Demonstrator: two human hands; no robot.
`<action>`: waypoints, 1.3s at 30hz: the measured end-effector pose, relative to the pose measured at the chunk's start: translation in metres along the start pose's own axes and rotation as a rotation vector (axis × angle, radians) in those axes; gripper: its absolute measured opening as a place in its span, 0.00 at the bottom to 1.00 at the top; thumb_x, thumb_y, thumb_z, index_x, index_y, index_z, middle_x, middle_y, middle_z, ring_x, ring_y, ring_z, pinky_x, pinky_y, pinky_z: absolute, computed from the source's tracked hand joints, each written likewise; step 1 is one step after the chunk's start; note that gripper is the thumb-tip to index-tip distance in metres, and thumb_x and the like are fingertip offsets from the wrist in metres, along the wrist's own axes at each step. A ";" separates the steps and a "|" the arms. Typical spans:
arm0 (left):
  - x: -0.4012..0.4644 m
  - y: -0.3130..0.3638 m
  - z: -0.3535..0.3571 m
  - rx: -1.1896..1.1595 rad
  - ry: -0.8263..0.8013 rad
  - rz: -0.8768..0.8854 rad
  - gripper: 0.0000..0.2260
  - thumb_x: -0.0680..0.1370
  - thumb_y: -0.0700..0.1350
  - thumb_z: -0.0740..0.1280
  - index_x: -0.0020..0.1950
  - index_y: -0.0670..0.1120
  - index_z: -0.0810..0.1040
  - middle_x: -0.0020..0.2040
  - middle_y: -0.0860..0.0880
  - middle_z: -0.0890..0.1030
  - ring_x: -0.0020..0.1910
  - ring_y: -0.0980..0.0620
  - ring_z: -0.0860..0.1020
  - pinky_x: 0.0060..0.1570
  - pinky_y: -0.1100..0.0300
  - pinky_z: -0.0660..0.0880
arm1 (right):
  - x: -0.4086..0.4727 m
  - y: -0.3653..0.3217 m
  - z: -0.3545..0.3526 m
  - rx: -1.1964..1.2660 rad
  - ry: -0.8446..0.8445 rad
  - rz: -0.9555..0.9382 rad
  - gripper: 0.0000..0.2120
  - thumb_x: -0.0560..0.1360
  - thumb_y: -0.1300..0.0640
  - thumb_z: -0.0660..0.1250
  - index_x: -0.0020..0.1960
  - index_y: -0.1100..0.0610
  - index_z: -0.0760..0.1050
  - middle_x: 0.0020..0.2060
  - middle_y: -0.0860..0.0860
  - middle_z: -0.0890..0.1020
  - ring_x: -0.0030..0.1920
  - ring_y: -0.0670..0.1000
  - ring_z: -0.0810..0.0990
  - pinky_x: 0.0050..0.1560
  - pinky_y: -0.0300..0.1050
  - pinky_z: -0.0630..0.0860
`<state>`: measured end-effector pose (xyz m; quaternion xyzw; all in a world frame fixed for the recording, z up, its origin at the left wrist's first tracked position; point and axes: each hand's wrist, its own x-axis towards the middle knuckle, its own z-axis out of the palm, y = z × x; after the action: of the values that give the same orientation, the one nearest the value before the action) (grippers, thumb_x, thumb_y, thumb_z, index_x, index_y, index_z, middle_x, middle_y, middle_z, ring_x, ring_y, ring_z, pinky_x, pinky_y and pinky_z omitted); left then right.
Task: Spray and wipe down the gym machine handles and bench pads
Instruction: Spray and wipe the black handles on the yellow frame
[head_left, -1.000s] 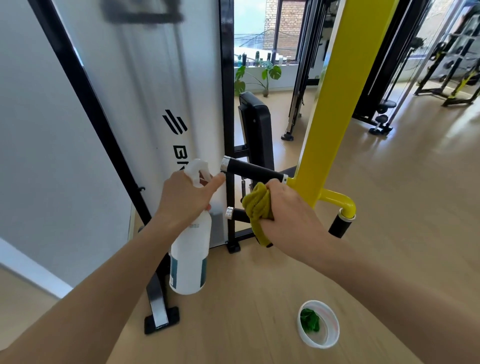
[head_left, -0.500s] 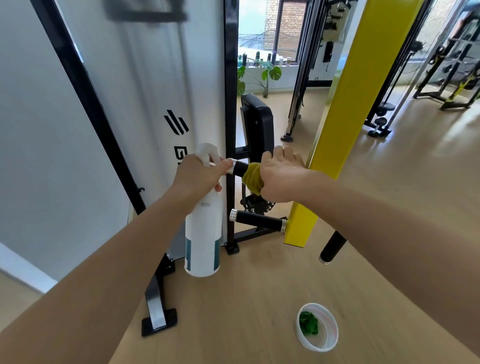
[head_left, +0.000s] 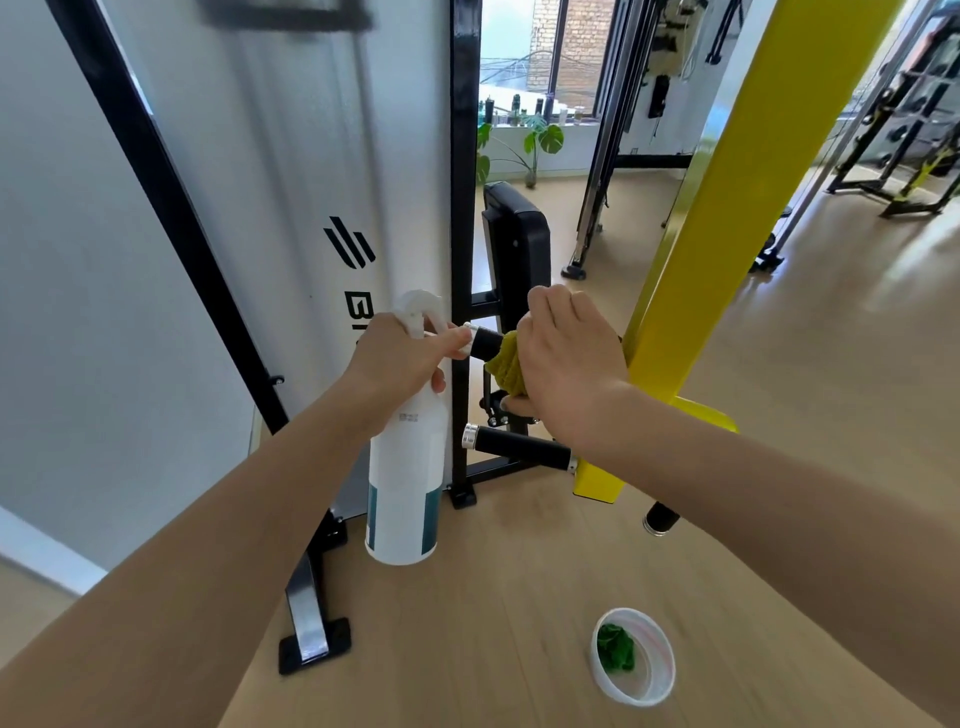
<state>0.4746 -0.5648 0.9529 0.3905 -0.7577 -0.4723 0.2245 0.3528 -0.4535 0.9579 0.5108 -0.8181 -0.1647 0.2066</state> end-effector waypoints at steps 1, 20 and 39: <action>0.001 -0.001 0.000 -0.001 0.001 0.009 0.09 0.80 0.55 0.69 0.42 0.54 0.76 0.33 0.57 0.79 0.22 0.61 0.75 0.33 0.63 0.72 | 0.000 0.001 -0.004 0.075 -0.020 0.024 0.32 0.76 0.33 0.64 0.64 0.60 0.70 0.54 0.56 0.64 0.51 0.54 0.64 0.53 0.47 0.66; 0.004 -0.004 -0.001 0.002 0.005 0.045 0.09 0.80 0.54 0.69 0.40 0.56 0.75 0.25 0.60 0.79 0.21 0.62 0.75 0.33 0.64 0.73 | 0.013 0.023 -0.023 0.672 -0.408 -0.077 0.19 0.84 0.40 0.50 0.58 0.55 0.69 0.48 0.56 0.73 0.50 0.55 0.72 0.47 0.45 0.68; 0.011 -0.009 -0.003 0.043 -0.011 0.045 0.09 0.79 0.56 0.69 0.42 0.55 0.79 0.27 0.53 0.79 0.25 0.58 0.76 0.35 0.61 0.72 | 0.023 0.007 0.001 0.523 -0.141 -0.143 0.24 0.78 0.46 0.70 0.65 0.58 0.67 0.51 0.54 0.78 0.46 0.52 0.79 0.40 0.41 0.73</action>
<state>0.4737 -0.5777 0.9455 0.3756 -0.7774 -0.4528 0.2225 0.3375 -0.4713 0.9641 0.5906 -0.8069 0.0030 -0.0019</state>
